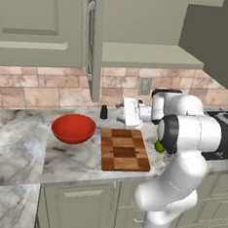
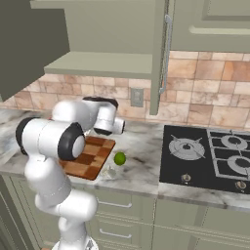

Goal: Open the cabinet. Place the bowl and condiment on the counter. Then place the lime and garlic on the cutting board.

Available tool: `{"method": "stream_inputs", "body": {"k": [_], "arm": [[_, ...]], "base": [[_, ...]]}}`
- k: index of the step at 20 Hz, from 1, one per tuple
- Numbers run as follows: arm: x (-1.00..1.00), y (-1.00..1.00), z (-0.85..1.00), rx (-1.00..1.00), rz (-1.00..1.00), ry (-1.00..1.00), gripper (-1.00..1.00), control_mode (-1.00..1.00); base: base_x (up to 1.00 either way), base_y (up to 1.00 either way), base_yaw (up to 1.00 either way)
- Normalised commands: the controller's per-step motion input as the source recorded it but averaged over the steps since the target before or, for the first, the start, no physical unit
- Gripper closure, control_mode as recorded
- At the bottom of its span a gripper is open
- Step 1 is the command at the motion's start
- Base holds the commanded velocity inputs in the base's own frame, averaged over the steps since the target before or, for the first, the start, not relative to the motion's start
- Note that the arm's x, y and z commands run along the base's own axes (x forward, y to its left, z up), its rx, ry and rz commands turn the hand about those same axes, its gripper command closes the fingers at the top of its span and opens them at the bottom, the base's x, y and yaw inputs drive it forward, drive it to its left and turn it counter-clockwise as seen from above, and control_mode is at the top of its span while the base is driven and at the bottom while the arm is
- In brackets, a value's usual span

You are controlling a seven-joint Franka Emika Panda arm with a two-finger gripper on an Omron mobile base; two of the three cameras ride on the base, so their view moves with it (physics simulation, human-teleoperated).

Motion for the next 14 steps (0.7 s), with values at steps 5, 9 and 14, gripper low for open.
{"method": "stream_inputs", "body": {"k": [5, 9, 14], "arm": [[-0.40, -0.04, 0.24, -0.15, 0.00, 0.02, -1.00, -1.00], [-0.47, -0.08, 0.09, -0.16, 0.00, 0.00, -1.00, -1.00], [-0.48, -0.07, 0.09, -0.16, 0.00, 0.00, -1.00, -1.00]], "base": [[0.00, 0.00, 0.00], [0.00, 0.00, 0.00], [0.00, 0.00, 0.00]]}}
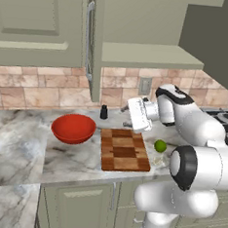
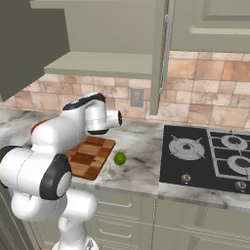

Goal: Open the cabinet. Place the bowl and condiment on the counter. Then place the lime and garlic on the cutting board.

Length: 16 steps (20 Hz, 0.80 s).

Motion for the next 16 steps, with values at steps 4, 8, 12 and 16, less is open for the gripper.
{"method": "stream_inputs", "body": {"k": [4, 8, 12, 16], "arm": [[-0.49, -0.06, 0.19, -0.20, 0.00, 0.02, -1.00, -1.00], [-0.49, -0.07, 0.15, -0.21, 0.00, 0.01, -1.00, -1.00], [-0.39, -0.16, 0.06, -0.24, 0.00, 0.00, -1.00, -1.00], [-0.32, -0.29, 0.00, -0.25, 0.00, 0.00, -1.00, -1.00]], "base": [[0.00, 0.00, 0.00], [0.00, 0.00, 0.00], [0.00, 0.00, 0.00], [0.00, 0.00, 0.00]]}}
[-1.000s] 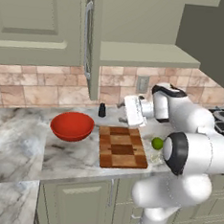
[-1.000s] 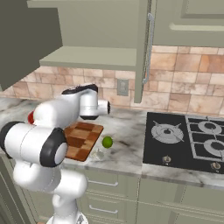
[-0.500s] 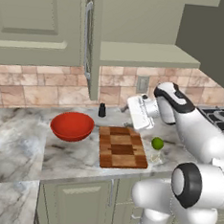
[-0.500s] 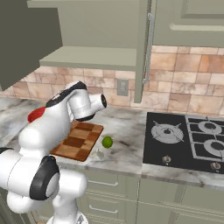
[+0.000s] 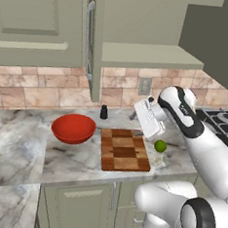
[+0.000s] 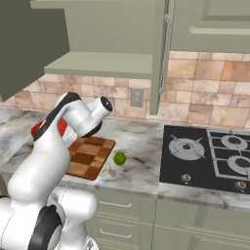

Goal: Open the cabinet. Place the bowl and condiment on the counter. Then place the lime and garlic on the cutting board.

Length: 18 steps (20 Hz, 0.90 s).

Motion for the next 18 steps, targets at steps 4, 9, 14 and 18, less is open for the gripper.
{"method": "stream_inputs", "body": {"k": [4, 9, 14, 18], "arm": [[-0.27, -0.38, 0.00, -0.24, 0.00, 0.00, -1.00, -1.00], [-0.26, -0.37, 0.00, -0.24, 0.00, 0.03, -1.00, -1.00], [-0.19, -0.34, -0.08, -0.23, 0.00, 0.01, -1.00, -1.00], [-0.10, -0.29, -0.24, -0.19, 0.00, 0.00, -1.00, -1.00]], "base": [[0.00, 0.00, 0.00], [0.00, 0.00, 0.00], [0.00, 0.00, 0.00], [0.00, 0.00, 0.00]]}}
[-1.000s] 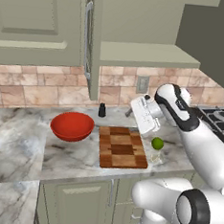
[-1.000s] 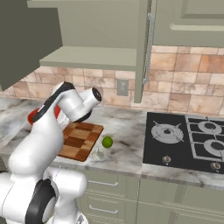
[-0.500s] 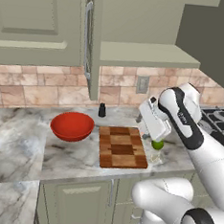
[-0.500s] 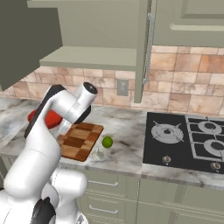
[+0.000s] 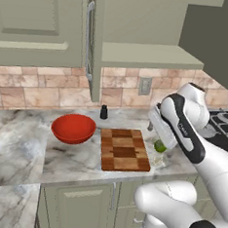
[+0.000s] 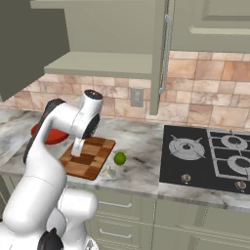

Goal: Open the cabinet. Place the bowl and condiment on the counter. Then place the lime and garlic on the cutting board.

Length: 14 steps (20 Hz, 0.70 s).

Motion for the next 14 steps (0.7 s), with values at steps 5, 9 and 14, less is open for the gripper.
{"method": "stream_inputs", "body": {"k": [5, 9, 14], "arm": [[0.00, -0.19, -0.37, -0.12, 0.00, -0.04, -1.00, -1.00], [0.00, -0.21, -0.13, -0.08, 0.01, 0.00, -1.00, -1.00], [0.00, -0.28, -0.02, -0.05, 0.00, 0.00, -1.00, -1.00]], "base": [[0.00, 0.00, 0.00], [0.00, 0.00, 0.00], [0.00, 0.00, 0.00]]}}
